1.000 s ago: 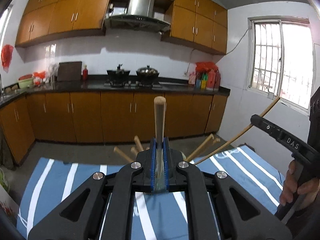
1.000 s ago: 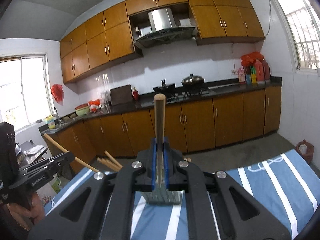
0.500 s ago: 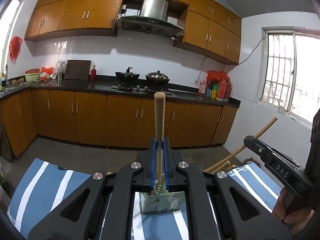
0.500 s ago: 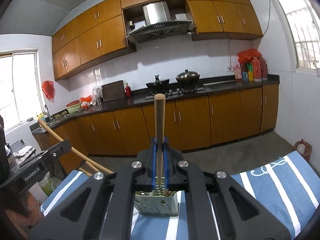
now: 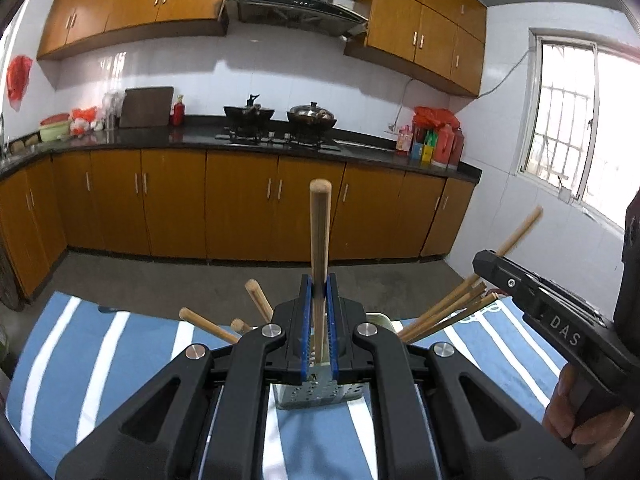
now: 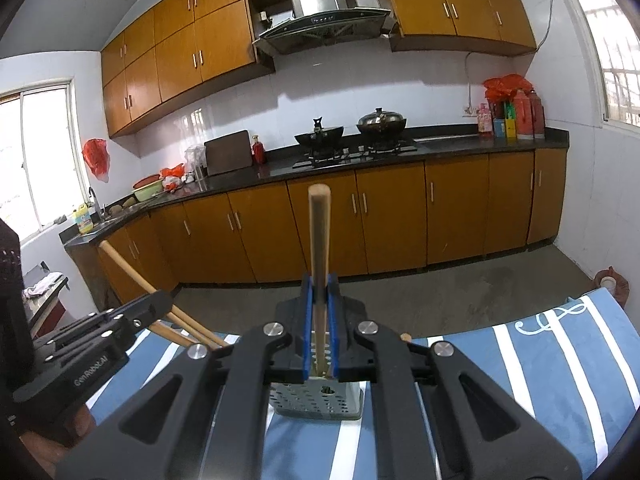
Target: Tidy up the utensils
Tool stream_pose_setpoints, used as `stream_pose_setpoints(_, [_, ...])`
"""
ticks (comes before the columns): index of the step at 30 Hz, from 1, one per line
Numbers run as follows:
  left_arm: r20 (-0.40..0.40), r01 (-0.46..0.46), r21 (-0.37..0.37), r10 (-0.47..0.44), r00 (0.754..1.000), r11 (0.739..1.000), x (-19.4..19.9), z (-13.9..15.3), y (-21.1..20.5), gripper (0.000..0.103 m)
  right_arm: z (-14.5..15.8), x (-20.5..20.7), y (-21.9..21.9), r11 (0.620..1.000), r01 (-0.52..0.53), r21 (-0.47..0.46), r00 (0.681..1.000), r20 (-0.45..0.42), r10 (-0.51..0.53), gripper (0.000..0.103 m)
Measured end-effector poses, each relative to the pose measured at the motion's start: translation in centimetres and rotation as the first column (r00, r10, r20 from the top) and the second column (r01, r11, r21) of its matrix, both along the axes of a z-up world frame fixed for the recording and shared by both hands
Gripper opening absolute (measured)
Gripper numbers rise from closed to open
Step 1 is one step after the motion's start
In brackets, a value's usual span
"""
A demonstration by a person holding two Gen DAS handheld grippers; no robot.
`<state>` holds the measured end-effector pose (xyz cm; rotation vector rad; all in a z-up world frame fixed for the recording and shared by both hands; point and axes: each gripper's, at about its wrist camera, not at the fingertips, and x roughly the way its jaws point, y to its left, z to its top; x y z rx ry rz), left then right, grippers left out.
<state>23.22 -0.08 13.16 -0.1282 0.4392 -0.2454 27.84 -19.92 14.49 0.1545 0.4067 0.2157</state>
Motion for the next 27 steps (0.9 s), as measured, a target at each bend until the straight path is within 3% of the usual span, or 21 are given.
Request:
stream_pose_setpoints(2, [0.003,0.001,-0.009,-0.001,1.000,1.000,-0.2,0.1,0.3,0.014,0.1,-0.2,-0.1,1.000,0.004,-0.001,1.000,0.009,-0.004,0.015])
stream_pose_setpoints(3, [0.006,-0.002,-0.011,0.002,1.000,1.000,-0.1,0.2,0.1,0.024,0.1,-0.4,-0.2,1.000,0.007,0.001,1.000,0.014,-0.007,0.015])
stream_pose_setpoints(5, [0.022,-0.009,-0.013,0.009,1.000,1.000,-0.4,0.6,0.3,0.034,0.2,-0.7,-0.5,1.000,0.010,0.007,1.000,0.019,-0.010,0.016])
stream_pose_setpoints(9, [0.050,-0.020,-0.017,0.021,0.999,1.000,-1.4,1.3,0.9,0.034,0.6,-2.0,-1.3,1.000,0.027,0.012,0.999,0.042,-0.028,0.018])
stream_pose_setpoints(12, [0.063,-0.031,-0.021,0.032,0.998,0.999,-2.3,1.6,1.6,0.034,0.6,-3.3,-1.9,0.999,0.040,0.007,0.998,0.056,-0.040,0.026])
stream_pose_setpoints(16, [0.069,-0.055,-0.010,0.056,0.996,0.998,-3.7,1.4,2.7,0.038,0.0,-5.8,-2.4,0.998,0.059,-0.019,0.995,0.079,-0.057,0.041])
stream_pose_setpoints(19, [0.073,-0.080,0.012,0.079,0.994,0.997,-5.3,0.7,3.5,0.047,-0.7,-7.7,-2.7,0.997,0.067,-0.024,0.994,0.090,-0.065,0.055])
stream_pose_setpoints(21, [0.082,-0.098,0.027,0.096,0.992,0.995,-6.5,0.2,4.1,0.060,-1.2,-9.1,-2.7,0.997,0.074,-0.031,0.992,0.102,-0.071,0.066])
stream_pose_setpoints(23, [0.095,-0.114,0.033,0.111,0.989,0.993,-7.9,-0.3,4.7,0.073,-1.5,-10.4,-2.6,0.996,0.086,-0.038,0.990,0.117,-0.081,0.085])
stream_pose_setpoints(25, [0.110,-0.127,0.039,0.122,0.986,0.991,-9.2,-0.7,5.1,0.086,-1.8,-11.9,-2.4,0.994,0.101,-0.044,0.985,0.145,-0.094,0.096])
stream_pose_setpoints(27, [0.132,-0.143,0.050,0.135,0.982,0.988,-11.0,-1.2,5.4,0.100,-2.1,-13.6,-2.3,0.991,0.123,-0.043,0.978,0.177,-0.113,0.099])
